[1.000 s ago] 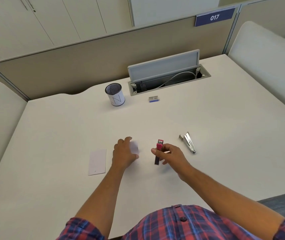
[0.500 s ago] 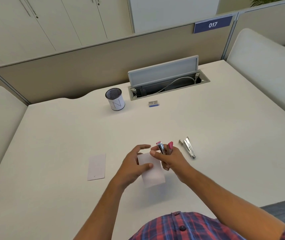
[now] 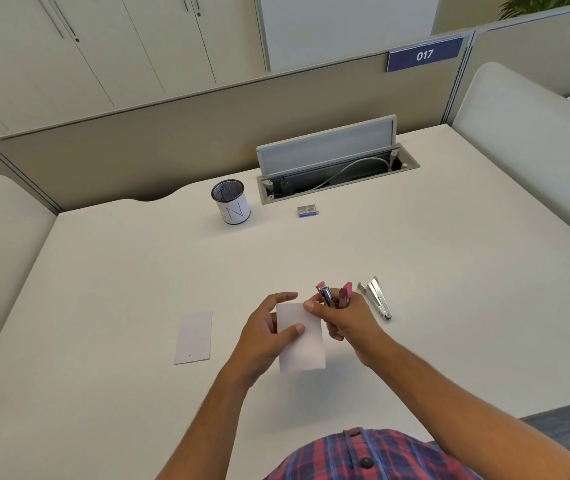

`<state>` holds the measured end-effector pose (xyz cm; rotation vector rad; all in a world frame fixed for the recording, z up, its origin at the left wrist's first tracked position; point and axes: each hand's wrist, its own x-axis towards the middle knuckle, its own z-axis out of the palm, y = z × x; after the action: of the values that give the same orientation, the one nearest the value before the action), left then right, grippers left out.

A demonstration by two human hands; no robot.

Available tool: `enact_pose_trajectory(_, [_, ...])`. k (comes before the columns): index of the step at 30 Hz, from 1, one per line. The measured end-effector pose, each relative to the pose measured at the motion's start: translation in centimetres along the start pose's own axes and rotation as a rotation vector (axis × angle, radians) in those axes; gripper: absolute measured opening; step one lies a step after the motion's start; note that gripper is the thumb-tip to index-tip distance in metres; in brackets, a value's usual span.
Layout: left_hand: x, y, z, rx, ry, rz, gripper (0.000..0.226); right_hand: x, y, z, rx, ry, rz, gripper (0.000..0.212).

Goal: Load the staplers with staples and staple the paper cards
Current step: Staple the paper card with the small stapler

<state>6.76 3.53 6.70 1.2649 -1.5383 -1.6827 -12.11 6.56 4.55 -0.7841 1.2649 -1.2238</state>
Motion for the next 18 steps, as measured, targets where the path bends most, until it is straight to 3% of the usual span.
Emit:
enact_pose_trajectory(3, [0.0,-0.3,0.0,-0.062,0.017,-0.082,0.04,0.0,-0.4,0.1,0.004,0.045,-0.074,0.019])
enact_pose_trajectory(7, [0.1,-0.8,-0.1,-0.12,0.051,-0.19,0.045,-0.1,-0.8,0.1,-0.134,0.032,-0.172,0.011])
enact_pose_trajectory(14, [0.5,-0.7,0.2,-0.205,0.149,-0.262,0.015,-0.2,0.1,0.4,-0.298,-0.093,-0.183,0.009])
enact_pose_trajectory(18, [0.7,-0.5,0.4,-0.243,0.182,-0.303,0.018,0.0,0.6,0.5,-0.414,-0.138,-0.183,0.019])
